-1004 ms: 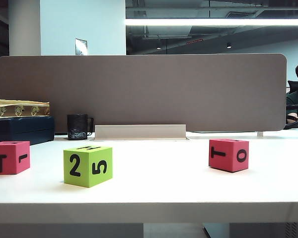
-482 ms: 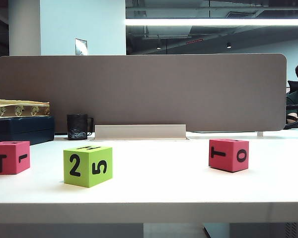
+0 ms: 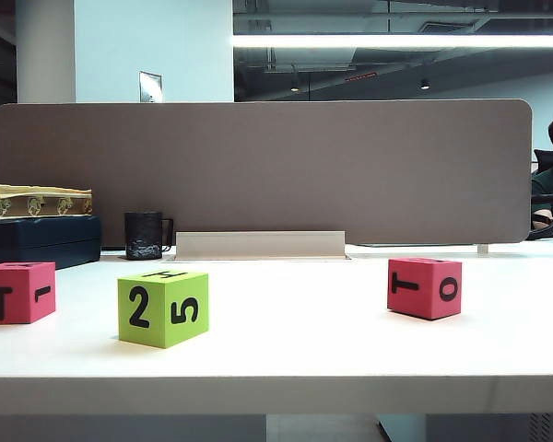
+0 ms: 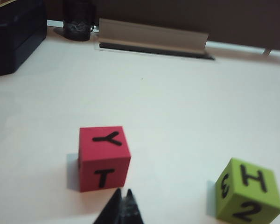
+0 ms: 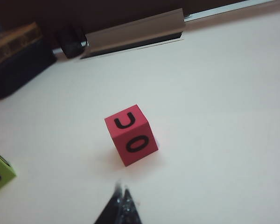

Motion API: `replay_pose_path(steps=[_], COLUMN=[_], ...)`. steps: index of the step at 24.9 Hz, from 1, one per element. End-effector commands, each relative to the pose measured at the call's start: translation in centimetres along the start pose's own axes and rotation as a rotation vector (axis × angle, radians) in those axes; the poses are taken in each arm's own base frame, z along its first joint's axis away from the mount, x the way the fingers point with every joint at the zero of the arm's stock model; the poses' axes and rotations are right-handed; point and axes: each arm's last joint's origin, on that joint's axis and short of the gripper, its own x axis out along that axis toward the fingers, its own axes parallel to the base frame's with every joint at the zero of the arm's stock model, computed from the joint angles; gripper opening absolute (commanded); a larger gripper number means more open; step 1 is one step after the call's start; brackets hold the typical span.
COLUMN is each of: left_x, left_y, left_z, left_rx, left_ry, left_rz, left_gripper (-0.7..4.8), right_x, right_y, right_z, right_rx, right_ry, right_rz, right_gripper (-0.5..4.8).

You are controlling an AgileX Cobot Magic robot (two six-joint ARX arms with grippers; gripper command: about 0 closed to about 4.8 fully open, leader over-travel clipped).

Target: Select the appropriate blocks from the scattered letter blocks on the table and arrange them in a row to spell out "THU".

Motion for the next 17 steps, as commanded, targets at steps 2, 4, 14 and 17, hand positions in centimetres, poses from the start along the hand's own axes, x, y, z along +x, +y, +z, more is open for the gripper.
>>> replay_pose_path(steps=[2,4,14,17], left_x=[-0.1,-0.3,-1.9,-2.8], left_y=[-0.3,-0.4,-1.2,-1.7], left_z=[1.2,1.8,5.0,7.5], left_rx=[-0.126,-0.151,-0.158,-0.151], left_ry=[-0.108,-0.123,-0.092,-0.118], left_rz=[-0.047,-0.056,-0.053,-0.058], left_gripper=[-0.06,-0.06,-0.06,-0.05], right_x=[-0.2,-0.6,-3.0,-3.2], right_y=[0.4,0.8,3.6,4.5], right_z=[0.8,1.9,7.5,10.0], right_rx=[0.063,0.049,-0.024,-0.021], right_ry=[-0.043,-0.072,-0.219,-0.212], right_rz=[0.024,0.035,0.083,0.082], right_gripper=[-0.04,-0.04,-0.05,-0.05])
